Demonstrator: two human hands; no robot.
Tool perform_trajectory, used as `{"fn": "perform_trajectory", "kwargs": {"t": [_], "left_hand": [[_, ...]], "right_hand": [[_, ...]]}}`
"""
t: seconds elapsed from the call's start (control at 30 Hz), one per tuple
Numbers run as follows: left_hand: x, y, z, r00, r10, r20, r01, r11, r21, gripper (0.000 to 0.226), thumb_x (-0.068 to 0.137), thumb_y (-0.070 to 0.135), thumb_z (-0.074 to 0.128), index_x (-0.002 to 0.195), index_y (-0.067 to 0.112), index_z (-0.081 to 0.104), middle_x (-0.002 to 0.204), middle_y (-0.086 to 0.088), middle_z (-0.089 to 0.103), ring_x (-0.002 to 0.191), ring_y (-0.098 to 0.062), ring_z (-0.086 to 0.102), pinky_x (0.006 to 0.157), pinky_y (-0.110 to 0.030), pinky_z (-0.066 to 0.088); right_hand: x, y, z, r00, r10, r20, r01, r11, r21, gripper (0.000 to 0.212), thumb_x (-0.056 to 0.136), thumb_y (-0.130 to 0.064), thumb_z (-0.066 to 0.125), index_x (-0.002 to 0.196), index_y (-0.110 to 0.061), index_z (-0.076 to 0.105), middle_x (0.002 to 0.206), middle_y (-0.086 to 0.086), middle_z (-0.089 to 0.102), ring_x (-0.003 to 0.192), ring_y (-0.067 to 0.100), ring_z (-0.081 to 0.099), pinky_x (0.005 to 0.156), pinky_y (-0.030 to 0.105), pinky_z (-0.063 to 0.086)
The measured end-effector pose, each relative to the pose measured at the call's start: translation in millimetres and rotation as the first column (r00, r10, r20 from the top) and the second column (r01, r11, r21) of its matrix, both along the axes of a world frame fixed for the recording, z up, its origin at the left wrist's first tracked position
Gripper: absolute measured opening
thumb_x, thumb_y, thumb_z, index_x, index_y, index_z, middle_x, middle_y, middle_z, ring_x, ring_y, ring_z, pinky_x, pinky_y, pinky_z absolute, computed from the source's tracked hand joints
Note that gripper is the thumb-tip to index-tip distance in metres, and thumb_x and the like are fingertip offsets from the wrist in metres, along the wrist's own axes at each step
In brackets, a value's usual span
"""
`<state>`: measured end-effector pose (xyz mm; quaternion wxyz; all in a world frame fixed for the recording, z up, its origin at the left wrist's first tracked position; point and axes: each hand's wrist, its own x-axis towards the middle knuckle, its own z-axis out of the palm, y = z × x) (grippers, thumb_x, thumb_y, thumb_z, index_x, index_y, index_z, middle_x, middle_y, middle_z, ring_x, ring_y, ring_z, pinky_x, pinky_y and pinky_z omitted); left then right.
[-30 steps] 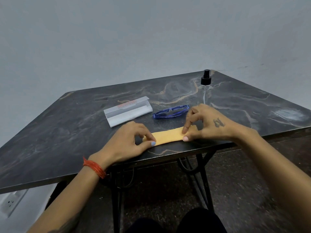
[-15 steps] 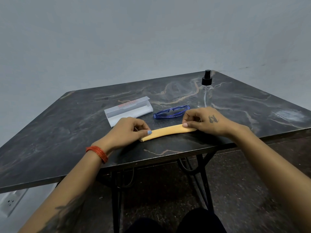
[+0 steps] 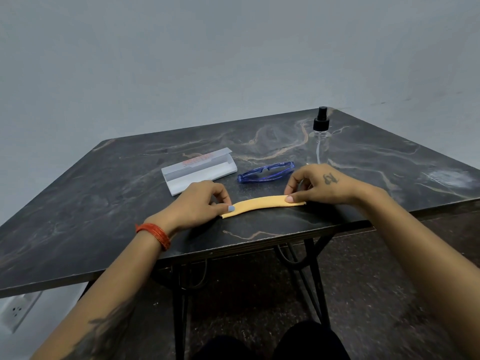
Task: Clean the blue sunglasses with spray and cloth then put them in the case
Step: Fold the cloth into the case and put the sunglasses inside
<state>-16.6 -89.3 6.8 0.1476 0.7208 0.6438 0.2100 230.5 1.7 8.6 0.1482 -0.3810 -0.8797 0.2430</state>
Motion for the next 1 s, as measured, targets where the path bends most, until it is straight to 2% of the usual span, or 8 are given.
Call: {"fn": "perform_trajectory", "kwargs": {"t": [0.1, 0.3, 0.4, 0.6, 0.77, 0.83, 0.9, 1.0], "left_hand": [[2.6, -4.5, -1.3, 1.0, 0.0, 0.016, -0.001, 1.0, 0.031, 0.007, 0.084, 0.019, 0.068, 0.084, 0.012, 0.064, 0.09, -0.002, 0.065, 0.082, -0.021, 0.061, 0.073, -0.028, 0.047], [-3.9, -12.1, -5.6, 0.991, 0.033, 0.128, -0.047, 0.993, 0.104, 0.004, 0.085, 0.014, 0.066, 0.086, 0.012, 0.064, 0.082, -0.001, 0.065, 0.075, -0.017, 0.058, 0.065, -0.017, 0.043], [-13.7, -16.0, -3.9, 0.97, 0.049, 0.238, -0.074, 0.993, 0.097, 0.011, 0.085, 0.01, 0.065, 0.096, 0.013, 0.067, 0.084, -0.006, 0.067, 0.074, -0.016, 0.058, 0.069, -0.019, 0.045], [-36.5, -23.9, -0.7, 0.982, 0.121, 0.142, -0.154, 0.956, 0.249, 0.012, 0.084, 0.011, 0.066, 0.081, 0.022, 0.069, 0.066, 0.008, 0.064, 0.06, 0.0, 0.056, 0.056, -0.008, 0.038], [-58.5, -23.7, 3.2, 0.967, 0.238, 0.093, -0.255, 0.875, 0.411, 0.008, 0.081, 0.012, 0.069, 0.084, 0.019, 0.071, 0.09, -0.004, 0.059, 0.088, -0.02, 0.053, 0.075, -0.035, 0.044], [-66.6, -19.8, 4.1, 0.951, 0.292, 0.103, -0.307, 0.845, 0.437, 0.007, 0.081, 0.013, 0.069, 0.087, 0.016, 0.071, 0.097, -0.007, 0.053, 0.1, -0.024, 0.048, 0.083, -0.042, 0.044], [-73.9, -15.2, 4.4, 0.941, 0.314, 0.121, -0.335, 0.834, 0.439, 0.007, 0.081, 0.014, 0.069, 0.088, 0.013, 0.071, 0.108, -0.008, 0.051, 0.11, -0.025, 0.045, 0.091, -0.044, 0.043], [-84.3, -8.0, 3.6, 0.942, 0.312, 0.126, -0.336, 0.855, 0.395, 0.008, 0.082, 0.015, 0.068, 0.089, 0.011, 0.071, 0.126, -0.01, 0.05, 0.12, -0.022, 0.044, 0.097, -0.044, 0.042]], "right_hand": [[-1.3, -3.3, -0.3, 0.999, 0.024, 0.036, -0.025, 0.999, 0.026, 0.007, 0.083, -0.025, 0.069, 0.086, -0.019, 0.067, 0.086, -0.005, 0.064, 0.076, 0.004, 0.055, 0.068, 0.017, 0.043], [-5.2, -8.0, -6.1, 0.986, 0.016, -0.165, -0.011, 1.0, 0.028, 0.004, 0.087, -0.015, 0.064, 0.088, -0.017, 0.061, 0.09, 0.003, 0.065, 0.083, 0.017, 0.059, 0.076, 0.028, 0.046], [-11.0, -9.0, -5.4, 0.961, -0.002, -0.277, -0.001, 1.0, -0.011, 0.009, 0.084, -0.014, 0.067, 0.092, -0.016, 0.066, 0.082, 0.0, 0.066, 0.073, 0.011, 0.058, 0.065, 0.019, 0.044], [-42.9, -14.3, 1.7, 0.941, -0.004, -0.339, 0.055, 0.988, 0.142, 0.012, 0.079, -0.012, 0.072, 0.09, -0.017, 0.073, 0.062, -0.014, 0.056, 0.056, -0.007, 0.049, 0.054, 0.006, 0.035], [-80.7, -10.1, 12.9, 0.919, -0.055, -0.39, 0.141, 0.97, 0.197, 0.01, 0.078, -0.014, 0.072, 0.086, -0.019, 0.073, 0.077, -0.002, 0.062, 0.077, 0.01, 0.053, 0.067, 0.021, 0.041], [-94.8, -3.7, 17.1, 0.923, -0.086, -0.374, 0.174, 0.963, 0.207, 0.011, 0.078, -0.016, 0.073, 0.089, -0.017, 0.073, 0.094, 0.004, 0.061, 0.088, 0.015, 0.053, 0.075, 0.026, 0.042], [-106.6, 3.8, 20.8, 0.928, -0.106, -0.358, 0.179, 0.968, 0.177, 0.014, 0.077, -0.016, 0.074, 0.091, -0.015, 0.072, 0.111, 0.008, 0.057, 0.102, 0.016, 0.05, 0.083, 0.022, 0.036], [-119.4, 13.9, 25.3, 0.951, -0.114, -0.288, 0.152, 0.982, 0.112, 0.016, 0.076, -0.015, 0.074, 0.091, -0.012, 0.073, 0.122, 0.01, 0.055, 0.119, 0.019, 0.046, 0.081, 0.015, 0.027]]}}
